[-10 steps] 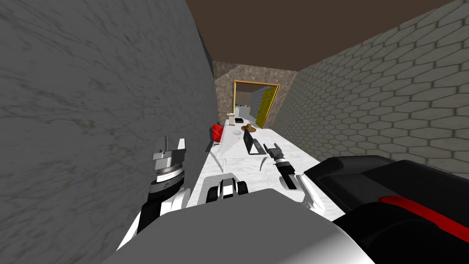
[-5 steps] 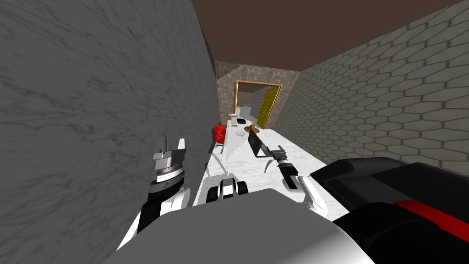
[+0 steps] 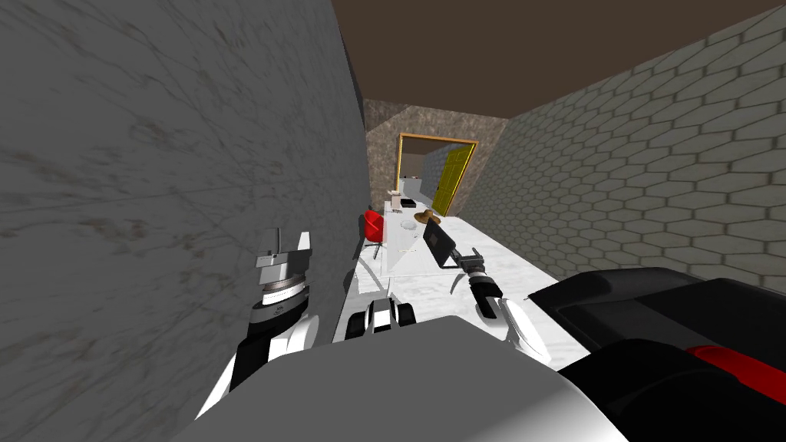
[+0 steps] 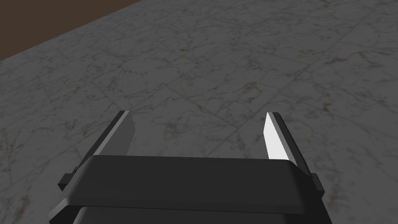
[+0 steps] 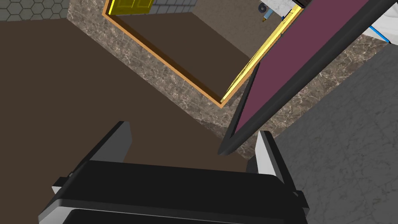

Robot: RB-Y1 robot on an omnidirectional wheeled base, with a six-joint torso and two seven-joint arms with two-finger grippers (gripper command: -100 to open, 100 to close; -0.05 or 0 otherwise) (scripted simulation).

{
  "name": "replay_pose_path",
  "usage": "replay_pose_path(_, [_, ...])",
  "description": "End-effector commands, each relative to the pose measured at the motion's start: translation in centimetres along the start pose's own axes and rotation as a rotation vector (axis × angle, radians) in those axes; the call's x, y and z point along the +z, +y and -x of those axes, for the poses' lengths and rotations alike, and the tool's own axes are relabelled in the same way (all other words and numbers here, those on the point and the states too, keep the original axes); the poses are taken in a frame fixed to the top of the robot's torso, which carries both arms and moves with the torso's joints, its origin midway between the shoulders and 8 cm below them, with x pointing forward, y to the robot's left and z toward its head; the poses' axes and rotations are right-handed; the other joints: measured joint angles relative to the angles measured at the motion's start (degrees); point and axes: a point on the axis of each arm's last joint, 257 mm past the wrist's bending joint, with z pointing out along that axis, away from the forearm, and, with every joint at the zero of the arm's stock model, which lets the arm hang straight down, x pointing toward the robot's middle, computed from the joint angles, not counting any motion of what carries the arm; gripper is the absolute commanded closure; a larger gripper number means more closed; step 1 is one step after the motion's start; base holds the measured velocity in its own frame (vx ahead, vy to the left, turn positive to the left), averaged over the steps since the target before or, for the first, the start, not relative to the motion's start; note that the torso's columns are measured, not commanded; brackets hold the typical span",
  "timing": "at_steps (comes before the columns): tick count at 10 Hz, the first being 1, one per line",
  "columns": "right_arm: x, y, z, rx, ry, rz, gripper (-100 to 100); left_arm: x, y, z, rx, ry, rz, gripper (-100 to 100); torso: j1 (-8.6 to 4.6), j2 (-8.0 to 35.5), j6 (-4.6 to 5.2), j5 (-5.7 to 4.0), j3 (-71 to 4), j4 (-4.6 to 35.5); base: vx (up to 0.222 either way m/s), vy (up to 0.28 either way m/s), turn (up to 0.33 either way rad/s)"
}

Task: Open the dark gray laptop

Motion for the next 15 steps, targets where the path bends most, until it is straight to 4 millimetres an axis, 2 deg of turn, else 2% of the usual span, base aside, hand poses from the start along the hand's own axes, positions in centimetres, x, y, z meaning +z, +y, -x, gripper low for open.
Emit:
replay_pose_path(1, [-0.7,-0.4,-2.4,-0.069,0.062,-0.033,-100,0.0,0.0,0.0,0.0,0.0,0.0,0,-0.06,-0.1,-0.1,-0.09,-0.1,-0.1,0.067,0.122,0.005])
replay_pose_path(3, [-1.8,0.1,-4.5,-0.085,0.123,-0.061,-100,0.0,0.0,0.0,0.0,0.0,0.0,0,-0.02,-0.1,-0.02,-0.01,0.0,0.0,0.062,0.114,0.003])
replay_pose_path(4, [-2.1,0.4,-5.0,-0.08,0.138,-0.067,-100,0.0,0.0,0.0,0.0,0.0,0.0,0,0.09,0.0,0.0,0.02,0.0,0.0,0.06,0.104,-0.007])
replay_pose_path(5, [-1.9,0.3,-4.7,-0.078,0.126,-0.063,-100,0.0,0.0,0.0,0.0,0.0,0.0,0,0.07,0.0,0.0,0.03,0.0,0.0,0.025,0.044,-0.004])
replay_pose_path(9, [1.4,1.3,-4.7,-0.085,0.167,-0.126,-100,0.0,0.0,0.0,0.0,0.0,0.0,0,-0.15,0.4,0.02,-0.05,0.3,0.1,-0.14,-0.081,0.173])
replay_pose_path(10, [1.5,1.2,-4.7,-0.083,0.168,-0.133,-100,0.0,0.0,0.0,0.0,0.0,0.0,0,0.03,0.2,0.01,0.01,0.1,0.1,-0.113,-0.062,0.081])
replay_pose_path(12, [3.3,1.8,-4.2,-0.084,0.181,-0.157,-100,0.0,0.0,0.0,0.0,0.0,0.0,0,0.26,-0.4,-0.02,0.08,-0.2,-0.1,-0.082,-0.049,0.157])
replay_pose_path(13, [3.2,1.6,-4.4,-0.084,0.189,-0.165,-100,0.0,0.0,0.0,0.0,0.0,0.0,0,0.1,-0.2,-0.01,0.04,-0.1,-0.1,-0.079,-0.055,0.087])
replay_pose_path(15, [4.7,2.1,-4.1,-0.088,0.212,-0.194,-100,0.0,0.0,0.0,0.0,0.0,0.0,0,0.06,0.0,0.0,0.02,0.0,0.0,-0.116,-0.044,0.16])
